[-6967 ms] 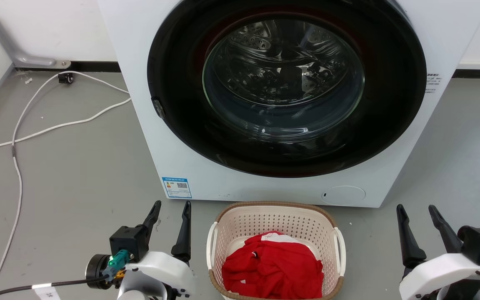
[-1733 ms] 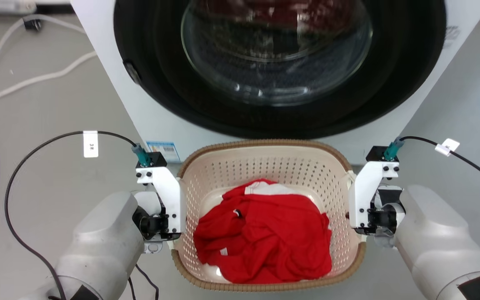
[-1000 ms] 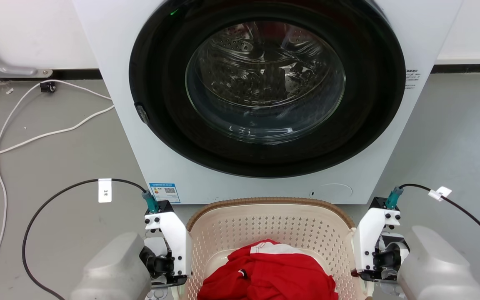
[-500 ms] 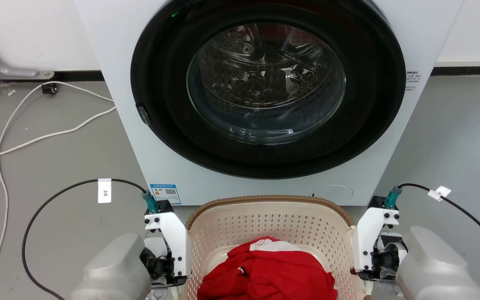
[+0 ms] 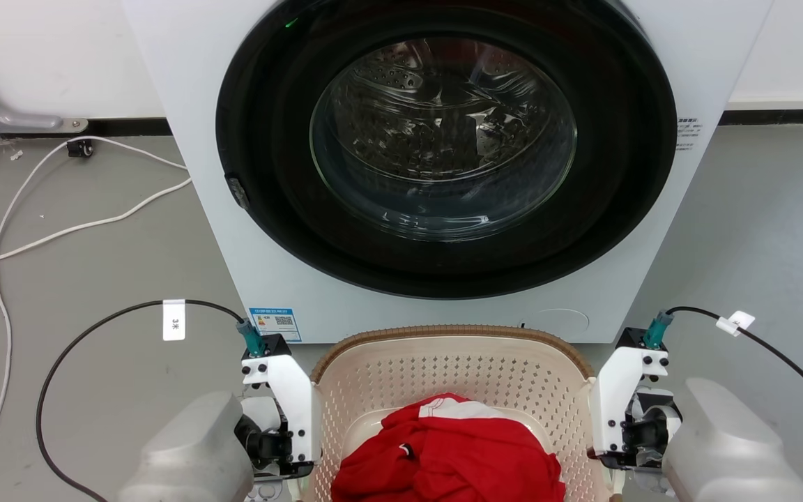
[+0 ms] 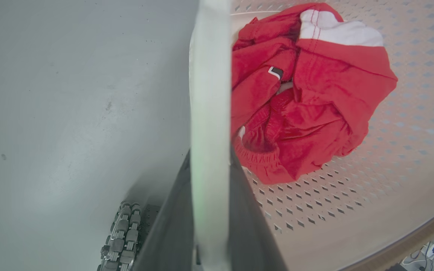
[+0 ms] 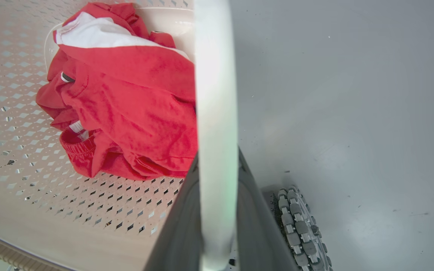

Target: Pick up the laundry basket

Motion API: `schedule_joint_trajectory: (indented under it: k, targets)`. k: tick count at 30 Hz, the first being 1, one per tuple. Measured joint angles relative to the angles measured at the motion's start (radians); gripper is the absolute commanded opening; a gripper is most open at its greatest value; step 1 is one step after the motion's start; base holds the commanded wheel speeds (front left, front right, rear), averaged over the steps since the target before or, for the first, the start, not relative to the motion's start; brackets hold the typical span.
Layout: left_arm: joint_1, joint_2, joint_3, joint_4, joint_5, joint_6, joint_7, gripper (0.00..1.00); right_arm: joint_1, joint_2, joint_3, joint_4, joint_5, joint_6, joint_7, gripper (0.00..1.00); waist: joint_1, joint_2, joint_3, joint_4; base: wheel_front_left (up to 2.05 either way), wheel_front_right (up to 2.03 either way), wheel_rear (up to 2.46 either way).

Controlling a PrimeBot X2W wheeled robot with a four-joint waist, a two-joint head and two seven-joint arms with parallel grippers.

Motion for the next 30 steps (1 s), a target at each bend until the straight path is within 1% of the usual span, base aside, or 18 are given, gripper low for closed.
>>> schedule_joint_trajectory:
  k: [30]
  targets:
    - [0.006, 0.000, -0.017, 0.003, -0.024, 0.000, -0.022, 0.00, 0.003, 0.005, -0.043, 0.000, -0.044, 0.000, 0.001, 0.00, 0.0000, 0.0000, -0.002, -0.004, 0.00, 0.00, 0.00]
